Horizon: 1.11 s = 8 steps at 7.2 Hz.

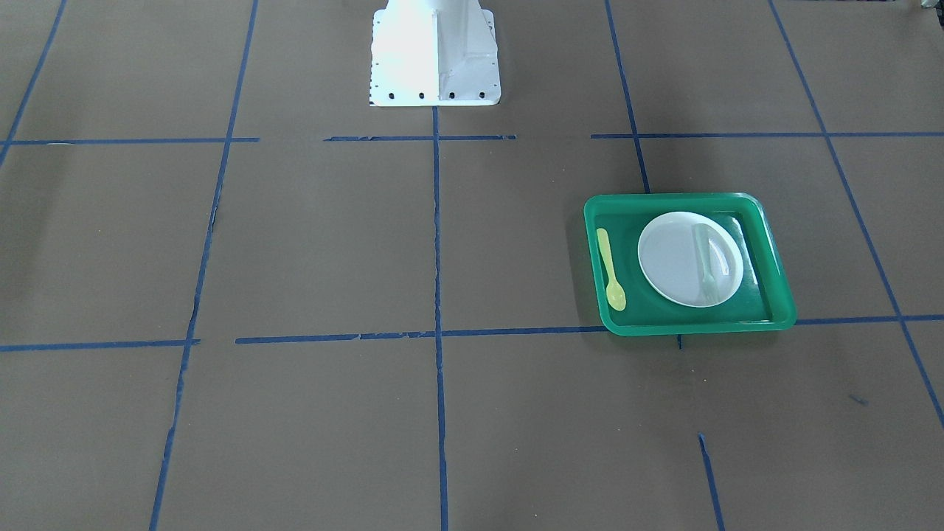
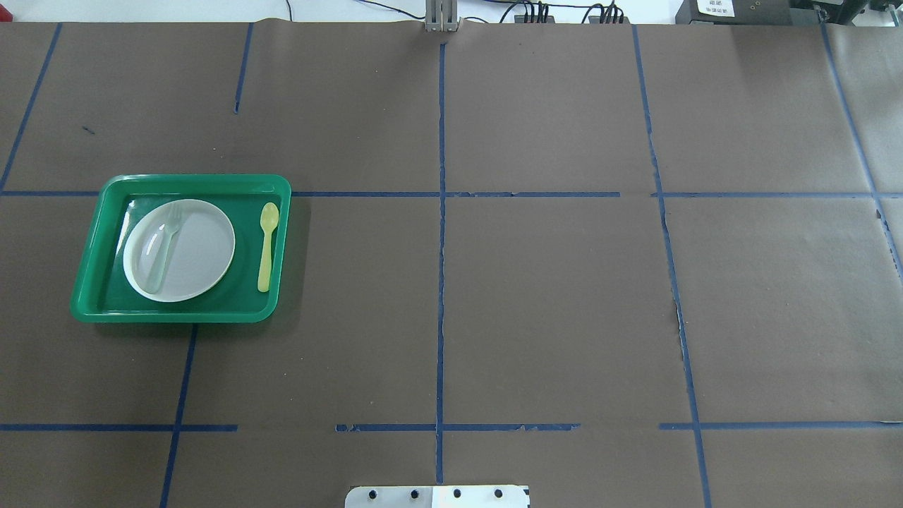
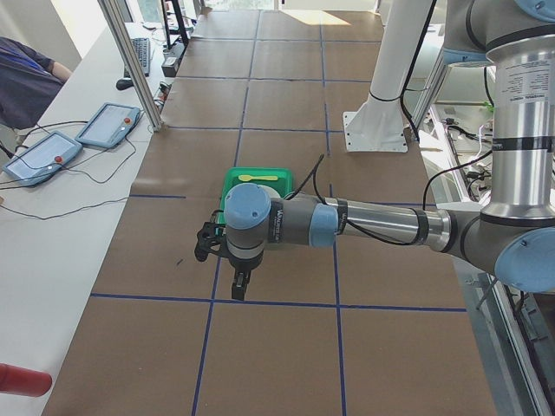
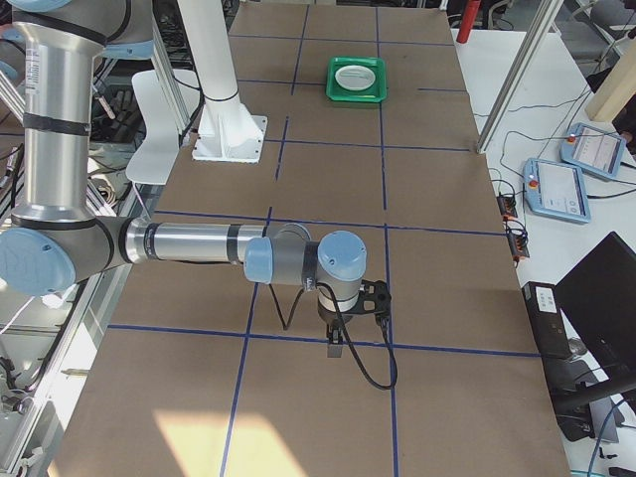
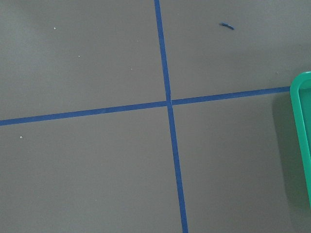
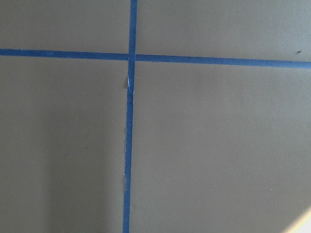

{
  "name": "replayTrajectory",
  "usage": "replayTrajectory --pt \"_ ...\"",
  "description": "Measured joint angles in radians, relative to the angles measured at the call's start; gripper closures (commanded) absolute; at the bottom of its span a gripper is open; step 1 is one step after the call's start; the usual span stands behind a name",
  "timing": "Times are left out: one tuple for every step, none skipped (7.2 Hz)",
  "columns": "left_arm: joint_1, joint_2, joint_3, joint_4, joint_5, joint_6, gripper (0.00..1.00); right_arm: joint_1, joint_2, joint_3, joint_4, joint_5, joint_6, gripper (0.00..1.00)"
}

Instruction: Place fork

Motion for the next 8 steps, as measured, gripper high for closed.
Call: replayTrajectory --pt "0.0 0.0 0.002 0.0 0.0 0.0 0.0 0.0 0.0 0.0 0.0 0.0 0.0 0.0" --pt "0.001 0.001 0.006 0.0 0.0 0.0 0.0 0.0 0.0 0.0 0.0 0.0 0.0 0.0" --pt "0.002 0.001 0.01 -0.002 -0.001 0.001 0.0 0.0 0.0 0.0 0.0 0.0 0.0 0.0" --pt "0.002 0.001 0.014 -0.017 -0.002 0.002 0.0 0.0 0.0 0.0 0.0 0.0 0.0 0.0" --pt "0.004 0.002 0.017 -0.038 -0.003 0.001 0.0 0.0 0.0 0.0 0.0 0.0 0.0 0.0" --pt "0.014 0.003 0.023 -0.051 -0.003 -0.001 0.0 0.0 0.0 0.0 0.0 0.0 0.0 0.0" --pt "0.053 -0.001 0.023 -0.069 -0.003 -0.014 0.0 0.0 0.0 0.0 0.0 0.0 0.0 0.0" --pt "0.116 -0.009 0.015 -0.121 -0.002 -0.073 0.0 0.0 0.0 0.0 0.0 0.0 0.0 0.0"
